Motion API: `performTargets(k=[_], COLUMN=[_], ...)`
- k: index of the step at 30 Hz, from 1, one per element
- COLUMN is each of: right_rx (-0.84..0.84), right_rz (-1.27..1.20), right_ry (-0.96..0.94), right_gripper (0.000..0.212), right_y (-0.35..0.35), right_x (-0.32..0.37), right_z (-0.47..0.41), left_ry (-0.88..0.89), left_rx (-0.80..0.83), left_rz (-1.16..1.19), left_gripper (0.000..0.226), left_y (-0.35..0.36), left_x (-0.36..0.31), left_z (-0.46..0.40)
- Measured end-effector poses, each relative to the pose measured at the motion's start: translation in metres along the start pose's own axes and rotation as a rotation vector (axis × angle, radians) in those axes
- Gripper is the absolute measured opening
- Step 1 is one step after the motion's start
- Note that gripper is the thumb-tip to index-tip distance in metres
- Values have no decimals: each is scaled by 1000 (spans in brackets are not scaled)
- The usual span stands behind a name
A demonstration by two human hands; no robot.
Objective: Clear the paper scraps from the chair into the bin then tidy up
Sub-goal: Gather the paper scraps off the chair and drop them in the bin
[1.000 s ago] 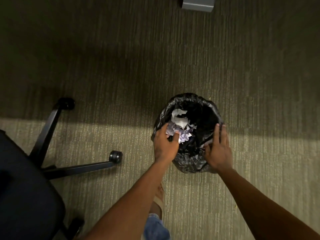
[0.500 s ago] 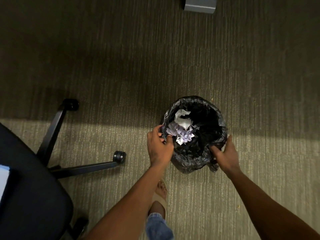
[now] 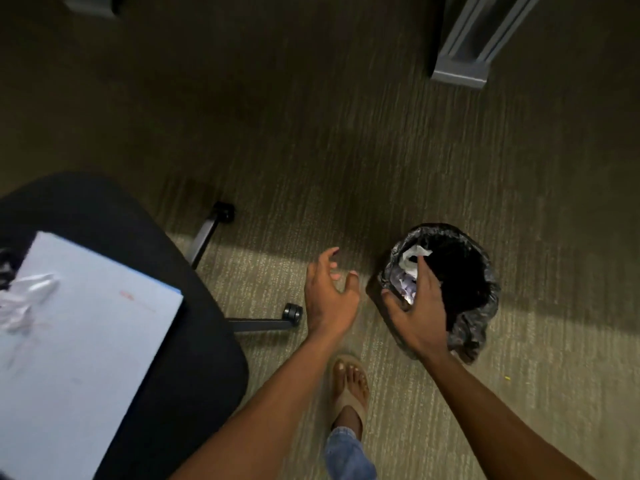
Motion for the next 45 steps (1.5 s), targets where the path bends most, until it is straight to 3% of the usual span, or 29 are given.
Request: performTargets(k=[11, 21, 28, 31, 35, 41, 45], right_rx=[164, 170, 199, 275, 307, 345, 378], right_rz=[-142, -53, 16, 72, 258, 574, 642], right_ry=[-312, -519, -628, -675, -884, -1051, -1035], right_gripper=[88, 86, 84, 79, 72, 72, 49], right_y=[74, 128, 161, 180, 210, 255, 269], right_x=[195, 293, 341, 366, 403, 447, 445], right_z=[82, 141, 160, 159, 150, 141, 137], left_ry=[5, -55, -53, -64, -165, -372, -403], left_rx=[-264, -468, -566, -683, -817, -848, -816], left_rz=[145, 201, 196, 45, -82, -212, -296], left_gripper=[44, 43, 47, 47, 54, 64, 68], left_y=[-191, -321, -370, -384, -400, -410, -413], left_x=[-5, 32, 70, 89, 120, 161, 179], left_z=[21, 58, 79, 88, 94, 97, 98])
Point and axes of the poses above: each hand's wrist, its own z-axis away from the middle knuckle, its own y-axis out of the palm, x = y × z, the point moved 1 cm from there along -z, towards the middle knuckle, and after that the axes turned 7 degrees about z, right-handed, at the moved point
